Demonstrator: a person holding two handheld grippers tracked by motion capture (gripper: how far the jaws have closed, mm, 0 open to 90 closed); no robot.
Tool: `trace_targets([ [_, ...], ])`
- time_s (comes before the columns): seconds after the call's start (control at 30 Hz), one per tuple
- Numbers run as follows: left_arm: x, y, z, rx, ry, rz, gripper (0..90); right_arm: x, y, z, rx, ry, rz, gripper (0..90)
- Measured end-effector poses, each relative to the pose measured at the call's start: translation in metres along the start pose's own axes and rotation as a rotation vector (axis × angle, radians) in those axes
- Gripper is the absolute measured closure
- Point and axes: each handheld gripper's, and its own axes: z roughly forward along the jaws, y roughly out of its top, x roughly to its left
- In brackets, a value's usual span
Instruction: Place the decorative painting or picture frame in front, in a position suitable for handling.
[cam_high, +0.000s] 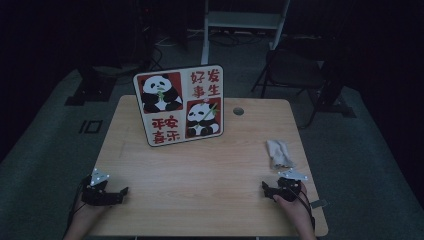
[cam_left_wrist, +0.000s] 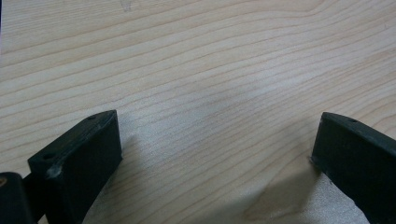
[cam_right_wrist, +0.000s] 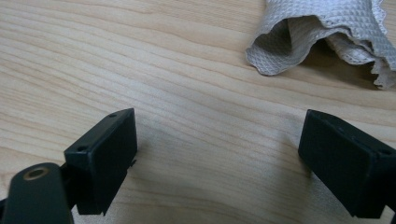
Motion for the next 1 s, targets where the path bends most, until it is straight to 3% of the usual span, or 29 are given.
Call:
trace_targets([
  [0.17, 0.002, 0.003, 0.002, 0.006, -0.025, 0.027, 2.3, 0.0, 0.0, 0.0, 0.0, 0.0, 0.001, 11.1],
  [0.43, 0.005, 0.015, 0.01, 0.013, -0.016, 0.056, 2.4, 0.0, 0.0, 0.0, 0.0, 0.0, 0.003, 11.1],
  [0.67, 0.017, 0.03, 0.015, -0.015, -0.033, 0.036, 2.4, 0.0, 0.0, 0.0, 0.0, 0.0, 0.003, 11.1],
  [1.0, 0.024, 0.055, 0.03, -0.046, -0.067, 0.05, 2.3, 0.0, 0.0, 0.0, 0.0, 0.0, 0.003, 11.1],
])
